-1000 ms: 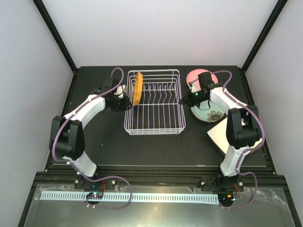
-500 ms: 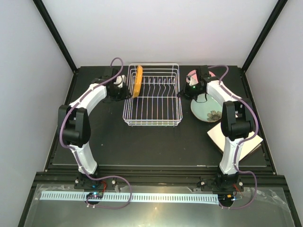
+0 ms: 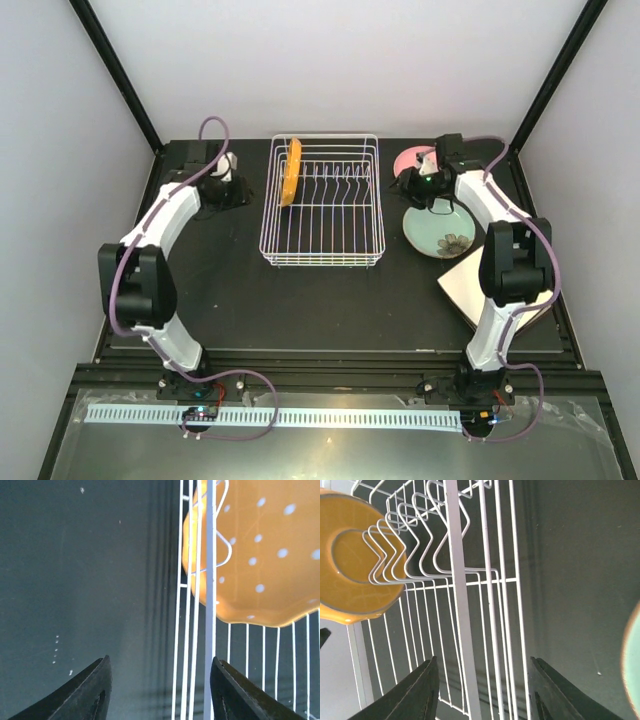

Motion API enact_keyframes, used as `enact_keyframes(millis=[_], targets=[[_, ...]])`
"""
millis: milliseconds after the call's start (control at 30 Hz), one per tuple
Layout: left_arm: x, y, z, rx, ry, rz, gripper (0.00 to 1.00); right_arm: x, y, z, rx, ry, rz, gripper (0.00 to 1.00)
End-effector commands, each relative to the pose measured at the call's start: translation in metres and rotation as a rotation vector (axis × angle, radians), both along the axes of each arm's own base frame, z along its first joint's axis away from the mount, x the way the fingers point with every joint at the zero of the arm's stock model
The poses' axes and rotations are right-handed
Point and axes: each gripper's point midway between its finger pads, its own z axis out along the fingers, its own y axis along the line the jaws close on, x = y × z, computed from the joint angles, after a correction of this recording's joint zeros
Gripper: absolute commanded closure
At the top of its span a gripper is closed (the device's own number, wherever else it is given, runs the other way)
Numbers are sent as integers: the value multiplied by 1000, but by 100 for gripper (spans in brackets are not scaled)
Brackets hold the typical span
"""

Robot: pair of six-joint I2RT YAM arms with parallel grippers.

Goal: Load the plates into the dish rack
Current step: Move the dish rack to the center of the board, then pick up the plate at the center of the board.

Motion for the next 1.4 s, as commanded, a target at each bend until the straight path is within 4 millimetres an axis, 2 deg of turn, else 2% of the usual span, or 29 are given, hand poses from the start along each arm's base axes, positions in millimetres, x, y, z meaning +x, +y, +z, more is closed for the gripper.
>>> enact_keyframes(millis=[0,133,200,267,333,433,500,600,667,767,900,1000,1167,1233,1367], targets=[[-19,6,41,-2,-90,-3,43,-6,-22,20,-19,-51,-43,48],[-58,-8,58,-50,-122,-34,42,-19,-40,23,-42,-43,-54,44],[-84,-25,68,-77,-145,-78,41,-30,-47,33,-65,-63,-53,41],[-111,-51,84,-143,-189,-146,39,-44,-55,41,-110,-80,-52,36],[-136,-87,97,-225,-228,-227,37,-60,-60,51,-150,-99,-53,31],[-161,-138,117,-354,-279,-300,37,-81,-69,77,-181,-151,-88,28],[-166,-166,119,-432,-288,-305,36,-92,-73,102,-176,-209,-125,27],[-163,-203,107,-523,-228,-279,36,-108,-87,141,-151,-291,-202,26],[-160,-229,106,-558,-220,-276,36,-119,-96,162,-129,-328,-247,25],[-159,-275,97,-588,-186,-278,36,-135,-106,180,-86,-350,-291,25],[-164,-328,88,-606,-152,-301,36,-154,-117,187,-59,-325,-327,25],[-167,-347,79,-588,-129,-291,37,-164,-135,185,-99,-302,-387,24],[-168,-362,69,-673,-127,-256,36,-175,-152,192,-144,-279,-474,24],[-168,-369,61,-678,-122,-269,36,-176,-152,206,-123,-296,-489,24],[-166,-391,57,-663,-145,-331,36,-183,-140,232,-31,-328,-489,24]])
